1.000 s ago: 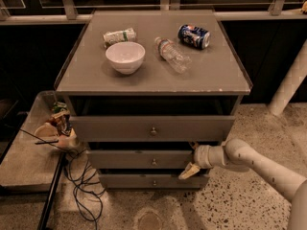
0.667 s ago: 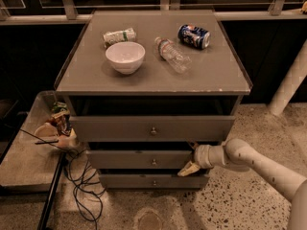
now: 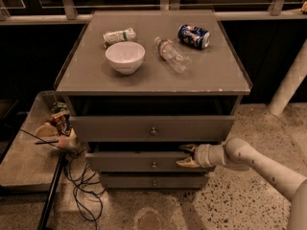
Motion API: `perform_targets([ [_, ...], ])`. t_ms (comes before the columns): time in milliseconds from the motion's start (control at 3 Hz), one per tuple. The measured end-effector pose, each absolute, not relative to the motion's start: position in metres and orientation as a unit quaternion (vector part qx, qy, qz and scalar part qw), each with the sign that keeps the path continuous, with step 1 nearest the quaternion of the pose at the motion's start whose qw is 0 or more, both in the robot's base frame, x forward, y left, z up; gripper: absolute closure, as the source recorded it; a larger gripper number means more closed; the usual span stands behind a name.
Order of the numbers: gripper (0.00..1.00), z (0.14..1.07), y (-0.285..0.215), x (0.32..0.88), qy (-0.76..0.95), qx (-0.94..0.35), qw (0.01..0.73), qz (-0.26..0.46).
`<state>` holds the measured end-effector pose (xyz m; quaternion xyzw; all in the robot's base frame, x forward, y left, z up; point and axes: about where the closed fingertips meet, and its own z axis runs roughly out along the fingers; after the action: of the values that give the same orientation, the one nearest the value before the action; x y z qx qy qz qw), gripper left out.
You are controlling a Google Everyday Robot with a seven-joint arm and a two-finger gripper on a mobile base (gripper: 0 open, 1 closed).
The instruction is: Open middle drawer
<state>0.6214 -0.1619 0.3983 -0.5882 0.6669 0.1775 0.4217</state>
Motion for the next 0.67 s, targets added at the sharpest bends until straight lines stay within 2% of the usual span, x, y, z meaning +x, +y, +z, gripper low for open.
perform_targets([
  [333,0.83,0.3983,-0.1618,0.6214,0.667,-0.588,0.422,0.177],
  [667,1.00,0.4066,-0.1619,0.6220,0.667,-0.588,0.422,0.177],
])
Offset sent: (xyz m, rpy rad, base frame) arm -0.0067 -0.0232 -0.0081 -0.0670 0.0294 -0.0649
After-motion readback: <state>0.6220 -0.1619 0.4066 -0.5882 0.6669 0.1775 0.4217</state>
